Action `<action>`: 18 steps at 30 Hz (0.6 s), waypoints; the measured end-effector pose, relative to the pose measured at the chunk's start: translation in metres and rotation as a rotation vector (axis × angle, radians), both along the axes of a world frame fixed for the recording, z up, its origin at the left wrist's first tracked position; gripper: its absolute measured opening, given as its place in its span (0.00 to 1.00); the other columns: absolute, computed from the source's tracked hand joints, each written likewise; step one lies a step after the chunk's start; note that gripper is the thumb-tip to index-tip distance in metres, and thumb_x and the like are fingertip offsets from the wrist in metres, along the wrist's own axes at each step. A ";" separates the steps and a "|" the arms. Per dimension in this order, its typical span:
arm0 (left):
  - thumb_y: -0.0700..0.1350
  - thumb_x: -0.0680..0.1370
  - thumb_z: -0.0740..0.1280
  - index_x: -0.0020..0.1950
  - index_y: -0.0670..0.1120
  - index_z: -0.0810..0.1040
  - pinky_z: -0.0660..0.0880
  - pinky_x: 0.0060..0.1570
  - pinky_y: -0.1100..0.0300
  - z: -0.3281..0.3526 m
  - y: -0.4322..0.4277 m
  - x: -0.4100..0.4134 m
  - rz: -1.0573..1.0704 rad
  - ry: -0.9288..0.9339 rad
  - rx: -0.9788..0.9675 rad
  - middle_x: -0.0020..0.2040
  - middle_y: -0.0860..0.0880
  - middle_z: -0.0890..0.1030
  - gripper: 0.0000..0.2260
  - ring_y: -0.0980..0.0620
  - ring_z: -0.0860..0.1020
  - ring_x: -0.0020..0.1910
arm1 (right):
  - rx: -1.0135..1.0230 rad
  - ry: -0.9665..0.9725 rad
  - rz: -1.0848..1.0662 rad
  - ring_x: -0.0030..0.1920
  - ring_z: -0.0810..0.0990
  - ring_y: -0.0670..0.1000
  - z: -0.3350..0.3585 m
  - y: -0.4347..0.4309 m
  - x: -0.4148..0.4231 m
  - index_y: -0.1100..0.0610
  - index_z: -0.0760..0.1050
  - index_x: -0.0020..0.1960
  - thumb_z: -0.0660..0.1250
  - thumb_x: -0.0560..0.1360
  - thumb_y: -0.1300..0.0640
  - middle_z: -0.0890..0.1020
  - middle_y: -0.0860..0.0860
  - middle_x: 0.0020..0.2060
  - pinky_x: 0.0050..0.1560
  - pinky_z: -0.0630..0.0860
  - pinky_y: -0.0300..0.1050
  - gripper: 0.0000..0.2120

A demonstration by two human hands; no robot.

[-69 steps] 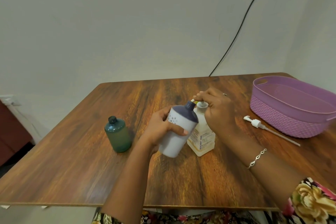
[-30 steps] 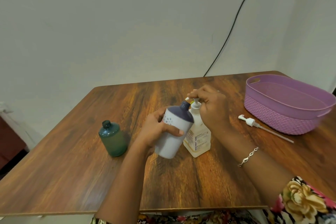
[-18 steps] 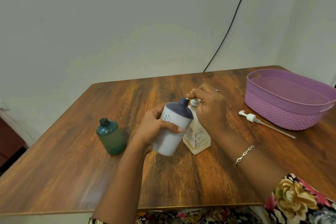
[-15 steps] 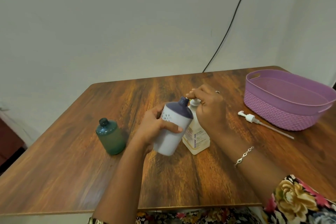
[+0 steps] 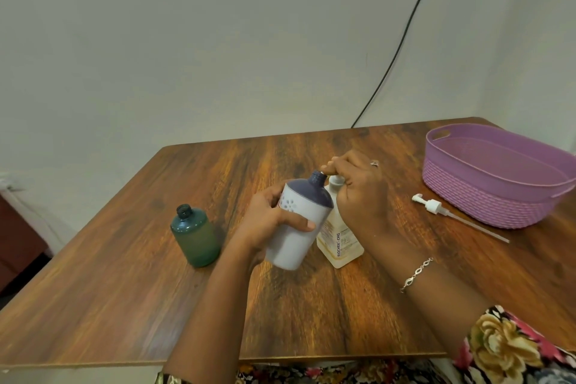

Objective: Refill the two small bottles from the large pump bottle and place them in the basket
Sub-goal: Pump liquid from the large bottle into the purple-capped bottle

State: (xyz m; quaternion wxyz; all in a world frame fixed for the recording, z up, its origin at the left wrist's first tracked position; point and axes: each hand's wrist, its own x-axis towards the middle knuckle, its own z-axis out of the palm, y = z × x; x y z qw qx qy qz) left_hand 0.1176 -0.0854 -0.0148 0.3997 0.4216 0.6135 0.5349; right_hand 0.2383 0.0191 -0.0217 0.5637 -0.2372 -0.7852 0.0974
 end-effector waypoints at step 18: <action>0.40 0.56 0.73 0.59 0.48 0.77 0.79 0.45 0.48 -0.001 -0.002 0.004 0.042 0.036 -0.009 0.53 0.44 0.81 0.30 0.42 0.79 0.51 | -0.155 -0.125 0.085 0.41 0.78 0.54 0.014 0.006 0.013 0.63 0.82 0.45 0.62 0.71 0.73 0.81 0.55 0.39 0.39 0.73 0.44 0.12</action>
